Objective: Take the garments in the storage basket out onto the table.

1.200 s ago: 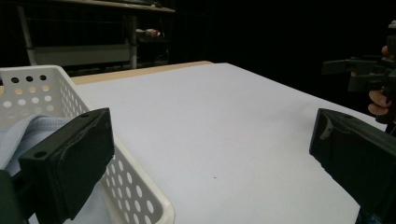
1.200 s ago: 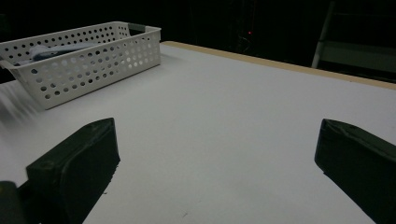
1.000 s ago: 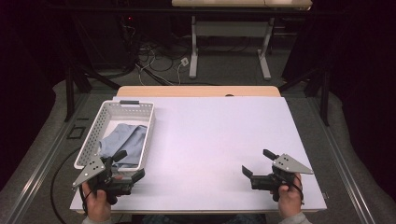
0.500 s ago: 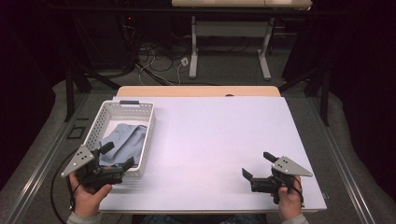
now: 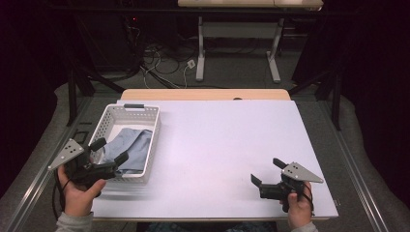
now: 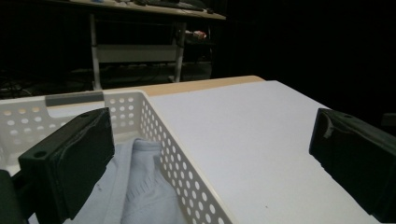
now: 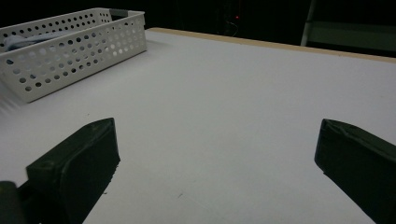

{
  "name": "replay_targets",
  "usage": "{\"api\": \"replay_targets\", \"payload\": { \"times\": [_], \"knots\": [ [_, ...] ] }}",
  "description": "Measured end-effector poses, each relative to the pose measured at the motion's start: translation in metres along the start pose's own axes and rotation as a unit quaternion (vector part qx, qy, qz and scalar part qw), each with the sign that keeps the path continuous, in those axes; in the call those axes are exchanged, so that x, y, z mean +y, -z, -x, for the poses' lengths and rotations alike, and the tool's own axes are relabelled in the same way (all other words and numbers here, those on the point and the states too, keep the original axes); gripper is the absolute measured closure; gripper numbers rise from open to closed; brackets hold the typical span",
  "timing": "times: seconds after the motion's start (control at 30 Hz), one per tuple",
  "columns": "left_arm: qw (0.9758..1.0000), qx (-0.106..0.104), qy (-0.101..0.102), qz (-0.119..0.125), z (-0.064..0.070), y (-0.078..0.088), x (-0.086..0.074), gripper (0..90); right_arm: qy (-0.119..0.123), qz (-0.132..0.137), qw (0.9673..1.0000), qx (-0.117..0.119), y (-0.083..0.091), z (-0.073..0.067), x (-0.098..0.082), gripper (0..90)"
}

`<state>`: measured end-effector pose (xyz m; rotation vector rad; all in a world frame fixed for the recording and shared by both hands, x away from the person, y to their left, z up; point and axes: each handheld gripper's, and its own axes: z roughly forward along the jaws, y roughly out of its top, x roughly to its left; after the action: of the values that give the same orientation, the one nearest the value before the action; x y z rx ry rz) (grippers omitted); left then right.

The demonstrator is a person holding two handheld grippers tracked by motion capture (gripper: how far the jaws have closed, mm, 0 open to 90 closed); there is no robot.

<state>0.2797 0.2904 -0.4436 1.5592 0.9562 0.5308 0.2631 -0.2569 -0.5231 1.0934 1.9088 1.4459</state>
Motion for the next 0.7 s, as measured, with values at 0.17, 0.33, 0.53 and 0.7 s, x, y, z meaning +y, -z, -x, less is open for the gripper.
{"api": "replay_targets", "payload": {
  "times": [0.17,0.33,0.53,0.7],
  "knots": [
    [0.9997,0.010,0.022,-0.004,-0.007,-0.002,0.006,0.7,-0.005,-0.003,1.0000,0.002,-0.001,0.000,0.000,0.0],
    [0.9993,0.019,0.029,-0.014,-0.013,-0.006,0.016,0.7,-0.003,-0.004,1.0000,0.003,-0.002,0.001,0.000,0.0],
    [0.9970,0.043,0.037,-0.052,-0.017,-0.016,0.035,0.7,-0.004,-0.004,1.0000,0.003,-0.002,0.000,0.000,0.0],
    [0.9960,0.048,0.040,-0.064,-0.021,-0.025,0.040,0.7,0.002,-0.001,1.0000,0.004,-0.001,0.000,0.000,0.0]
  ]
}}
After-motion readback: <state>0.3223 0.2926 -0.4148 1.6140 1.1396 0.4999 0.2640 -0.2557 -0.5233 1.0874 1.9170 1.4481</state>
